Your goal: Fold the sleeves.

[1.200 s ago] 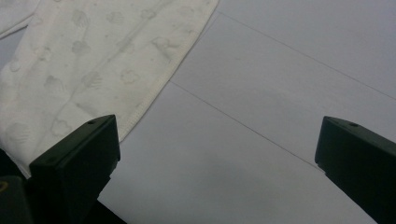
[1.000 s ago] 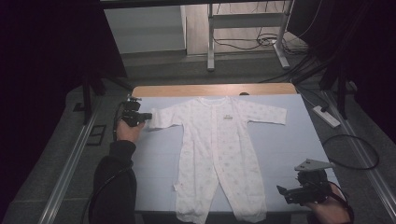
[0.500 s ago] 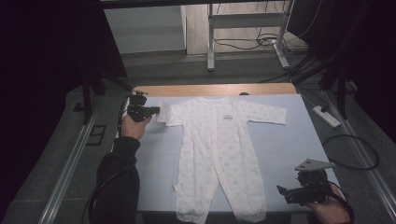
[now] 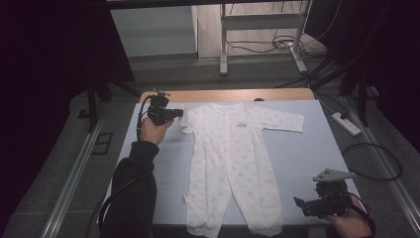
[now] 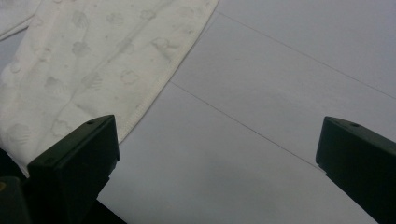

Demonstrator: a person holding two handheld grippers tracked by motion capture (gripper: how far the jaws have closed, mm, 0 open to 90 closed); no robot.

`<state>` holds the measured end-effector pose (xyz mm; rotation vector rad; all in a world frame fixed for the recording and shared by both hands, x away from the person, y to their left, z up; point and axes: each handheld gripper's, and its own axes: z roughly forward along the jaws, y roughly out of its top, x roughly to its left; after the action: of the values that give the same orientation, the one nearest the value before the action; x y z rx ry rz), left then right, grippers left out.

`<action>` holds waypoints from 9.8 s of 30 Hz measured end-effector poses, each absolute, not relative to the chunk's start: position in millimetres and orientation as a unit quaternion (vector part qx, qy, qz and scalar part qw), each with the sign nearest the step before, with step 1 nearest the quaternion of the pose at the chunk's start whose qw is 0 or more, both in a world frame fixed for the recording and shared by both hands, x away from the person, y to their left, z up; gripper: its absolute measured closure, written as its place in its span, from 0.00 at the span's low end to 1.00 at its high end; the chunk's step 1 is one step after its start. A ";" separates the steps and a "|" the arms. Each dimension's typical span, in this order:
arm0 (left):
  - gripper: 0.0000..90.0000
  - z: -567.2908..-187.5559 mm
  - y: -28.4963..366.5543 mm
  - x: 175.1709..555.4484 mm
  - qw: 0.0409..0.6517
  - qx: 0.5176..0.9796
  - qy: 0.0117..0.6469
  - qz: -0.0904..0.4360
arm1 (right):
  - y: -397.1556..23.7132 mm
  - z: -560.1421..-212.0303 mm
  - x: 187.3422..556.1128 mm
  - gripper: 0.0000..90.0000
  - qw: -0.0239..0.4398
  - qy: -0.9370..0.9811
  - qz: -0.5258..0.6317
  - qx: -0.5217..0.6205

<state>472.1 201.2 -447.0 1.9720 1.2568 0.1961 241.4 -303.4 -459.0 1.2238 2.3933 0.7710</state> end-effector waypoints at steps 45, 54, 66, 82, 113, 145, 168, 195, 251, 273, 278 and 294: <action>0.97 -470.3 80.4 493.6 0.331 0.847 0.413 0.041 | -303.9 -458.7 240.3 0.00 0.172 0.845 0.276 0.425; 0.96 -487.5 68.6 497.3 0.318 0.851 0.417 0.038 | -303.9 -458.6 240.0 0.00 0.172 0.845 0.277 0.423; 0.95 -499.1 57.9 499.7 0.318 0.849 0.420 0.036 | -303.7 -458.5 239.6 0.00 0.173 0.846 0.277 0.422; 0.74 -495.1 46.6 496.2 0.339 0.850 0.401 0.033 | -303.6 -458.5 239.3 0.00 0.173 0.847 0.277 0.420; 0.26 -492.0 86.8 478.8 0.353 0.839 0.411 0.063 | -303.2 -458.6 239.5 0.00 0.174 0.846 0.276 0.421; 0.00 -499.0 118.7 441.8 0.347 0.848 0.397 0.063 | -303.1 -458.5 239.6 0.00 0.175 0.846 0.274 0.423; 0.00 -490.0 145.7 407.5 0.371 0.835 0.401 0.073 | -303.3 -458.3 239.4 0.00 0.175 0.845 0.277 0.423; 0.00 -485.3 163.6 353.2 0.378 0.835 0.388 0.097 | -304.6 -457.6 239.2 0.00 0.178 0.839 0.281 0.430; 0.00 -479.9 224.6 243.6 0.419 0.797 0.422 0.105 | -304.4 -457.4 239.1 0.00 0.177 0.840 0.282 0.428; 0.00 -481.1 244.7 206.0 0.398 0.787 0.456 0.121 | -305.5 -456.5 238.8 0.00 0.183 0.833 0.286 0.436; 0.00 -480.9 246.9 199.1 0.389 0.788 0.459 0.132 | -305.8 -455.9 238.1 0.00 0.186 0.832 0.289 0.436; 0.00 -481.5 248.9 196.8 0.390 0.781 0.468 0.134 | -307.2 -453.8 241.2 0.00 0.172 0.829 0.305 0.436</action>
<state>196.8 248.9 -481.5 1.9859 1.1896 0.3401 241.2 -307.2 -453.8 1.2363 2.3539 0.8653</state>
